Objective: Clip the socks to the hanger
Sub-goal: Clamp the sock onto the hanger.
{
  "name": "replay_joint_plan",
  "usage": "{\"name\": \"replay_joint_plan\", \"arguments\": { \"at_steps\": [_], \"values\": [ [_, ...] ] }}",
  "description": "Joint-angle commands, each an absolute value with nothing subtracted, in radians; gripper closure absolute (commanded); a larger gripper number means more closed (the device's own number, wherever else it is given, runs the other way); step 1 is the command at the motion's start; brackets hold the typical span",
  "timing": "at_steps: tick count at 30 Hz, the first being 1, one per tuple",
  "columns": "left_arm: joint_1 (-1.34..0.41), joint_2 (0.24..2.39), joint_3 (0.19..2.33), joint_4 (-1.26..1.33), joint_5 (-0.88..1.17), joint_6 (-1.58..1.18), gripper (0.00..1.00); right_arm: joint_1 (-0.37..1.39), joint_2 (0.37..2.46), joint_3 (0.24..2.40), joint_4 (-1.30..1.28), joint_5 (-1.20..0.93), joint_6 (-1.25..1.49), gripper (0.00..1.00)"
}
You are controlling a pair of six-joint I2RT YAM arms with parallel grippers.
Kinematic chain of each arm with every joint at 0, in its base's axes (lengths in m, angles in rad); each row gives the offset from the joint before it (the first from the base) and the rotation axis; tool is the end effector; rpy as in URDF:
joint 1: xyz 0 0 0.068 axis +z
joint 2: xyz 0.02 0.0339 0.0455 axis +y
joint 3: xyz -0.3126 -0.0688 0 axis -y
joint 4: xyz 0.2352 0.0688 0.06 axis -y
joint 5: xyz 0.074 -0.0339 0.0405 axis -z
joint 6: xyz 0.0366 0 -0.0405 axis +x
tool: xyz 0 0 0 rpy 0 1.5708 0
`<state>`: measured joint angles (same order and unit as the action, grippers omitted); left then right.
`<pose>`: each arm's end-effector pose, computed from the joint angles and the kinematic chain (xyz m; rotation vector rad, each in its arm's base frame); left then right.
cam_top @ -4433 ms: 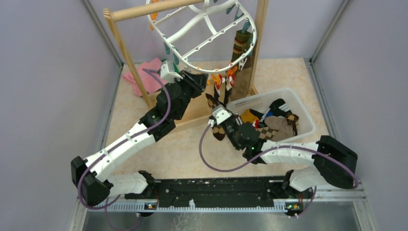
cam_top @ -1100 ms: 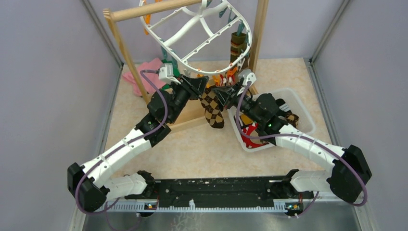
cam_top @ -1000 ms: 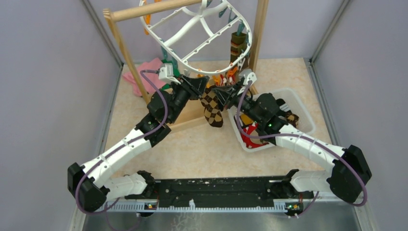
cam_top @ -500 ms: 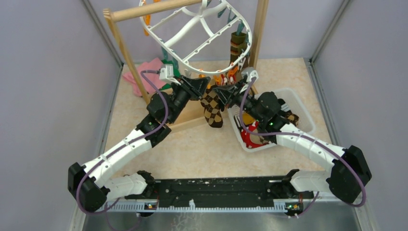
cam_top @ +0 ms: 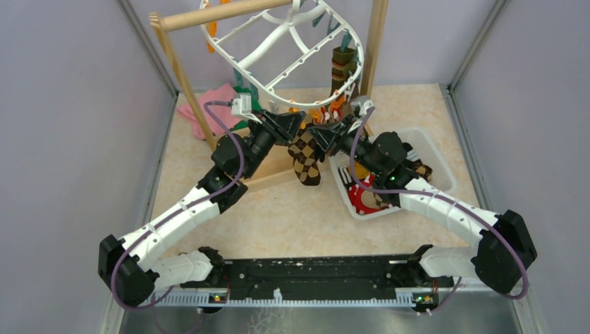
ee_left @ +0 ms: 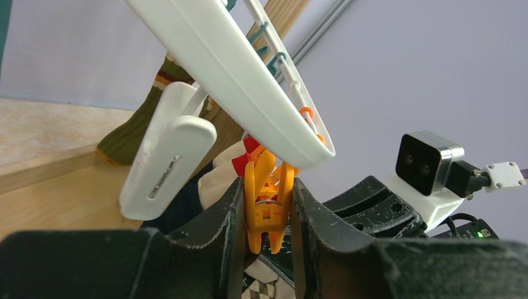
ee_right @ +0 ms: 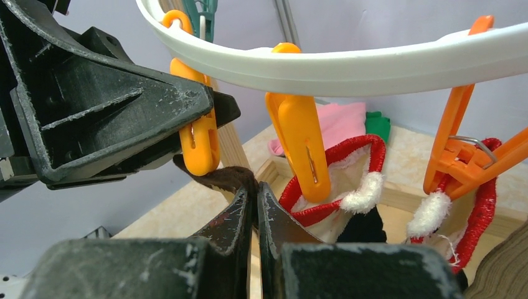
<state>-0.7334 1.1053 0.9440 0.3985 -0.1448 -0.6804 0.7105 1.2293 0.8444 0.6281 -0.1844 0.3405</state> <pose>0.1734 -0.1491 0.4402 -0.0929 1.4185 -1.0900 0.1947 0.1763 0.4018 -0.4183 1.3396 1.0053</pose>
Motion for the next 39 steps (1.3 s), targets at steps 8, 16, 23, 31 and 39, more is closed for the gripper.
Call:
{"name": "replay_joint_plan", "arguments": {
  "at_steps": [8, 16, 23, 31, 39],
  "values": [
    [-0.734, 1.107, 0.908, 0.421, -0.071, -0.653, 1.00, 0.696, 1.225, 0.857, 0.690, -0.192, 0.430, 1.00],
    [-0.729, 1.115, 0.898, 0.439, -0.056, -0.628, 1.00, 0.691, 1.216, 0.852, 0.701, -0.200, 0.447, 1.00],
    [-0.726, 1.126, 0.890, 0.465, -0.043, -0.609, 1.00, 0.688, 1.225, 0.854, 0.712, -0.228, 0.471, 1.00],
    [-0.718, 1.125, 0.881, 0.510, -0.036, -0.569, 1.00, 0.678, 1.218, 0.852, 0.695, -0.232, 0.498, 1.00],
    [-0.713, 1.129, 0.876, 0.538, -0.006, -0.541, 1.00, 0.667, 1.200, 0.850, 0.676, -0.234, 0.497, 1.00]
  ]
}}
